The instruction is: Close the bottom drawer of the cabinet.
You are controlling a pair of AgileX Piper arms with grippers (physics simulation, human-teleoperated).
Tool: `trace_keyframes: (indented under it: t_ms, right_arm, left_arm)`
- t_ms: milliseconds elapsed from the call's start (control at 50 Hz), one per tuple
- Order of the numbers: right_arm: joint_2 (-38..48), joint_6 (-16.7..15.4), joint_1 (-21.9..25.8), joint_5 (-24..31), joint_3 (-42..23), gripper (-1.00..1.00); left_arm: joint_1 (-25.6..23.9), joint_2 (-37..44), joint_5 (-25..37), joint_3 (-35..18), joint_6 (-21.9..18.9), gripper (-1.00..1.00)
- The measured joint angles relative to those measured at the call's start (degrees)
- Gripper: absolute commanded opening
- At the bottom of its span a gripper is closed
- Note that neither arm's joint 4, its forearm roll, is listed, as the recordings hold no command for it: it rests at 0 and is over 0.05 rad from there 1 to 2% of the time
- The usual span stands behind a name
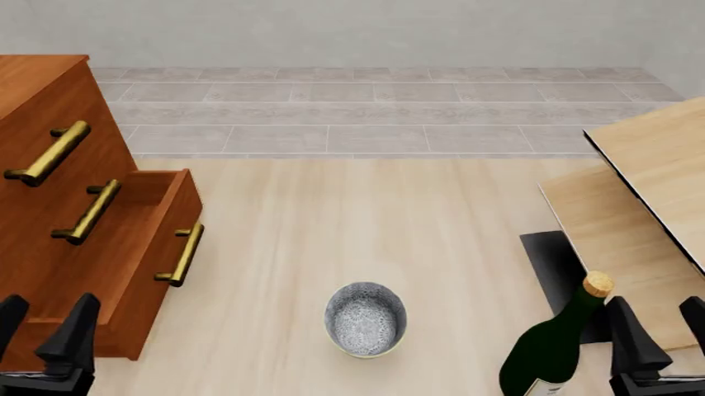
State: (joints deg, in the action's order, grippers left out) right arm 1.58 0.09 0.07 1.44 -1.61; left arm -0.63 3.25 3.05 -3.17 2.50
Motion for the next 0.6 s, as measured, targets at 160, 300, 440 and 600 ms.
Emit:
trace_keyframes:
  t_ms: [160, 300, 440, 600]
  right_arm:
    - [-0.6, 0.2, -0.5, -0.9, 0.7, 1.0]
    - [-0.9, 0.5, -0.8, -1.2, 1.0, 1.0]
    - [-1.1, 0.5, -1.0, -1.3, 1.1, 1.0]
    - [-1.2, 0.6, -1.0, -1.4, 1.2, 1.0]
  left_arm:
    - [-0.5, -1.7, -1.5, 1.7, -1.3, 1.0]
    - [-0.9, -2.5, -2.0, 2.4, -1.7, 1.0]
    - [-1.1, -2.8, -2.3, 2.7, -2.0, 1.0]
    - [-1.9, -3.0, -2.6, 2.9, -2.3, 1.0]
